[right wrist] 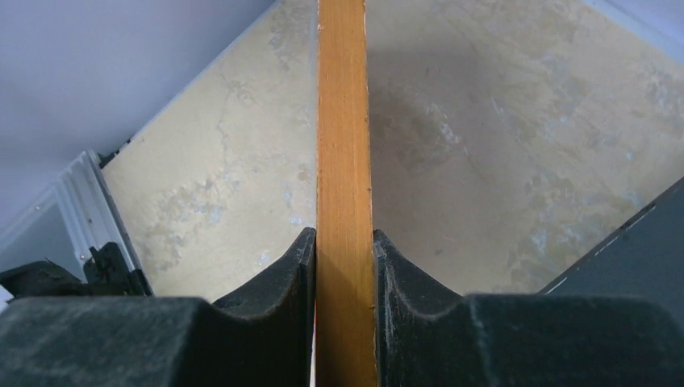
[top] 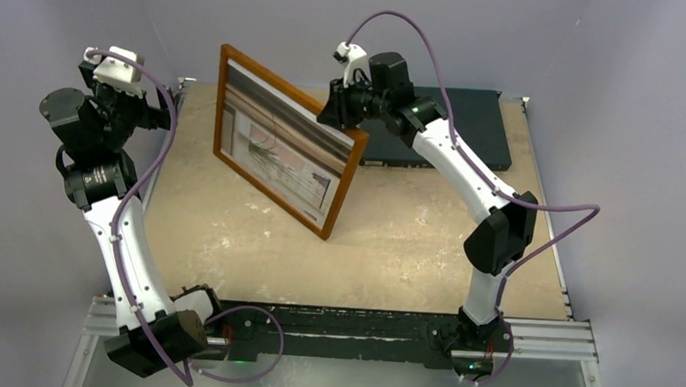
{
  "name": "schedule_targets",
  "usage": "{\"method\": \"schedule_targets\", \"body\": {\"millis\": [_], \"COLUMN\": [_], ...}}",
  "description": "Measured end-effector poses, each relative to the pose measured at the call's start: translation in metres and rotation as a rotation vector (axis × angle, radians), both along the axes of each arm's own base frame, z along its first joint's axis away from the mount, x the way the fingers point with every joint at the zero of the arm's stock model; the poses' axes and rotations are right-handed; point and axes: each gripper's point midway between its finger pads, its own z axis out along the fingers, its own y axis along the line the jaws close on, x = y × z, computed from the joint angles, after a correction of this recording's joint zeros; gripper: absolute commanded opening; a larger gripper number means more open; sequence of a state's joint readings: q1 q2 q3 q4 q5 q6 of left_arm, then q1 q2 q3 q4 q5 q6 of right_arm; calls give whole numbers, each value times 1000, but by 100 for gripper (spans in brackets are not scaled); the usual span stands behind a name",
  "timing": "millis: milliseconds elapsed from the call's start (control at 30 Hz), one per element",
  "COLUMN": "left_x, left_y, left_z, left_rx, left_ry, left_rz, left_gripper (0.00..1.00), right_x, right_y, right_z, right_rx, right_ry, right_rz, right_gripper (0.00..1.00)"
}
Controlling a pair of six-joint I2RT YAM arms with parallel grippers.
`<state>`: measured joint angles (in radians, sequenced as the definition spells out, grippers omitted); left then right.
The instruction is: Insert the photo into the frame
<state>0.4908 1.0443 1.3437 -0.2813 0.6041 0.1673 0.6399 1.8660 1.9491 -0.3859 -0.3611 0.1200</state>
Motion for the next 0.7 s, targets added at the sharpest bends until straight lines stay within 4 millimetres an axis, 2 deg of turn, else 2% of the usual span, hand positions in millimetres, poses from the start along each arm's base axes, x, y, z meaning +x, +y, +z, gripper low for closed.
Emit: {"method": "schedule_targets", "body": {"millis": [100,133,267,367,433,533,633,700], "left_x": [12,13,20,22,22,12,-2,-10], "left_y": [2,3,7,12,14,16,14,13], "left_z": [-26,-29,-71,-107,-135,-185,-224,-242], "left_rx": [-40,-43,-48,-30,-13,13,41,67], "left_ry": [83,92,196,296,367,485,581,626], "left_rz": [-26,-28,-41,-53,-62,-79,-102,-119], "left_gripper": [90,90,91,91,91,91,90,90], "right_x": [12,14,19,8,-5,-25,-36,-39], "right_y": [-11,-14,-23,-39,-52,-61,-61,-61], "right_z": [-9,-12,-32,-62,-90,-127,-144,-149], "right_rx": [30,36,78,122,149,162,175,194], "right_ry": [53,63,107,196,280,395,444,453], "right_rz": [-21,-27,-55,-84,-104,-108,-94,-88], "right_gripper": [0,0,0,0,0,0,0,0]}}
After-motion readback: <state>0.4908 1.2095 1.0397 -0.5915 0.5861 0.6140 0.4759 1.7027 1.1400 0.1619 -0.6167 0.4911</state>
